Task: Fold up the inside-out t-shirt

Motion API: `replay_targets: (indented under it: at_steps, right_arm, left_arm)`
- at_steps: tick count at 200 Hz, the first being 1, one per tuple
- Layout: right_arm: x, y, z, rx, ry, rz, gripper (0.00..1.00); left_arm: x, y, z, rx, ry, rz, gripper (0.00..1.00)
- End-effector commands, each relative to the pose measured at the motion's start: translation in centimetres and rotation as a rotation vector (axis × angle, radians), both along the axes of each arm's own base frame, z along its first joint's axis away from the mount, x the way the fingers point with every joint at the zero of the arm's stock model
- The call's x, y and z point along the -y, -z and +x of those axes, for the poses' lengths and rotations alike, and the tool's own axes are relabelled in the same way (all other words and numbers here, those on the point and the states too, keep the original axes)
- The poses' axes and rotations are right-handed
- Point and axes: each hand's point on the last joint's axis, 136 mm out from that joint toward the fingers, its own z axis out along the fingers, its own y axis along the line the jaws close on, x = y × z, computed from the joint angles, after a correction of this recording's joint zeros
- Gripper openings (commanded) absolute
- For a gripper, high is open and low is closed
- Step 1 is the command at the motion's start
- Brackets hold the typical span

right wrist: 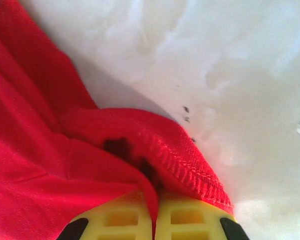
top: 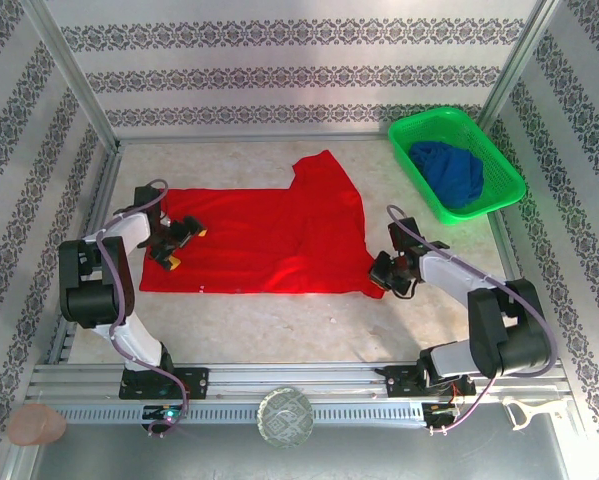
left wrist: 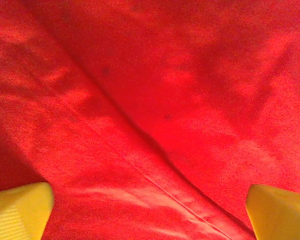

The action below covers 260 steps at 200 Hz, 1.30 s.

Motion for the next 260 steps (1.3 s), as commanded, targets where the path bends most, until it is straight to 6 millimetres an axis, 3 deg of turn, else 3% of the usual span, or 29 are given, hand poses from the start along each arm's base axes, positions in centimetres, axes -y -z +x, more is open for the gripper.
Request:
replay_targets:
  at_steps: [1,21,46,59,75,106,145,214,260]
  right_arm:
    - [1.9,0.4,-1.7,-0.041,0.072,-0.043,0.0]
    - [3.4,-0.6,-2.6,-0.016,0.116,-0.072,0.0]
    - [3.5,-1.0,-2.4,0.01,0.125,-0.053,0.0]
    - [3.3,-1.0,-2.2,0.006,0.11,-0.05,0.0]
    - [3.2,-1.0,-1.8,0.009,0.099,-0.054,0.0]
    - [3.3,-1.3,-1.3,0.023,0.096,-0.06,0.0]
    - [3.3,-1.2,-1.3,0.026,0.099,-0.057,0.0]
    - [3.6,-0.6,-2.1,0.009,0.109,-0.069,0.0]
    - [3.6,-0.5,-2.0,0.005,0.113,-0.071,0.0]
  left_arm:
    - [-2.1,1.7,-2.5,-0.085,-0.087,0.079,1.0]
    - [-2.3,0.6,-2.1,-0.038,-0.08,0.094,1.0]
    - [-2.2,-2.9,0.5,0.08,0.007,0.106,1.0]
    - [-3.1,-4.6,1.2,0.088,0.058,0.169,1.0]
    - [-4.4,-5.2,1.0,0.039,0.113,0.262,1.0]
    - [-5.1,-3.9,-0.1,-0.076,0.236,0.355,1.0]
    - [-5.8,-1.5,-1.3,-0.159,0.269,0.4,0.91]
    - [-5.9,-0.1,0.4,-0.152,0.277,0.395,0.66]
    - [-6.2,0.8,0.8,-0.168,0.27,0.398,0.64]
